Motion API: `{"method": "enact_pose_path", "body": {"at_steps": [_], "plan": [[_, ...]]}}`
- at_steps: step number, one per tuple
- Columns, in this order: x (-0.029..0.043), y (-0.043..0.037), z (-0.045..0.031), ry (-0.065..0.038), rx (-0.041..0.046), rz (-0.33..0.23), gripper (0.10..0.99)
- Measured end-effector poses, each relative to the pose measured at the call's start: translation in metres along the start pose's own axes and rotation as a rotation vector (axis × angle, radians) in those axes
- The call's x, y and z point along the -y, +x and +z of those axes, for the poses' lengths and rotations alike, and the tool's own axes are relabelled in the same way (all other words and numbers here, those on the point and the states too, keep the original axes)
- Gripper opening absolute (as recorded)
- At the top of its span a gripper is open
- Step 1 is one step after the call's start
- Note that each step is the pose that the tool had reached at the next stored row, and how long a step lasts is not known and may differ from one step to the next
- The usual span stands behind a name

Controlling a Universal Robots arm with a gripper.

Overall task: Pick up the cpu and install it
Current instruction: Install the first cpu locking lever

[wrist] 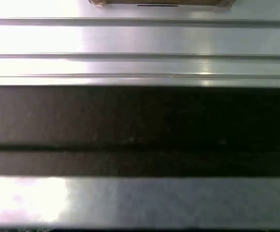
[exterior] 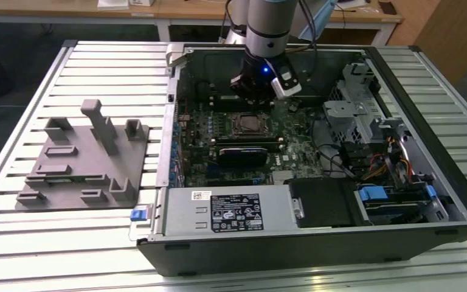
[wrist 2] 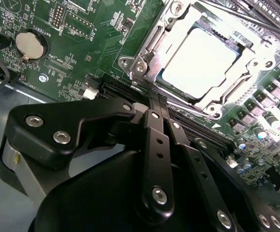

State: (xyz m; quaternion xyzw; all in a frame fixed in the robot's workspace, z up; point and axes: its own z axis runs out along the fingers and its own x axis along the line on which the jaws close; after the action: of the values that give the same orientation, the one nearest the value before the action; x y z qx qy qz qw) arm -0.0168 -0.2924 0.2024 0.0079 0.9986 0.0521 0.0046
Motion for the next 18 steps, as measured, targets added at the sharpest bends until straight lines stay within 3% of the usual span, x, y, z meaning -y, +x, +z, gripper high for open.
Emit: {"method": "enact_pose_path", "body": {"at_steps": [3, 12, 18], "plan": [[0.0001, 0.0000, -0.0002, 0.010, 0.0001, 0.000, 0.106], [-0.0006, -0.0004, 0.0037, 0.012, 0.0000, 0.000, 0.106], [-0.0009, -0.0004, 0.0010, 0.012, 0.0001, 0.000, 0.106]]}}
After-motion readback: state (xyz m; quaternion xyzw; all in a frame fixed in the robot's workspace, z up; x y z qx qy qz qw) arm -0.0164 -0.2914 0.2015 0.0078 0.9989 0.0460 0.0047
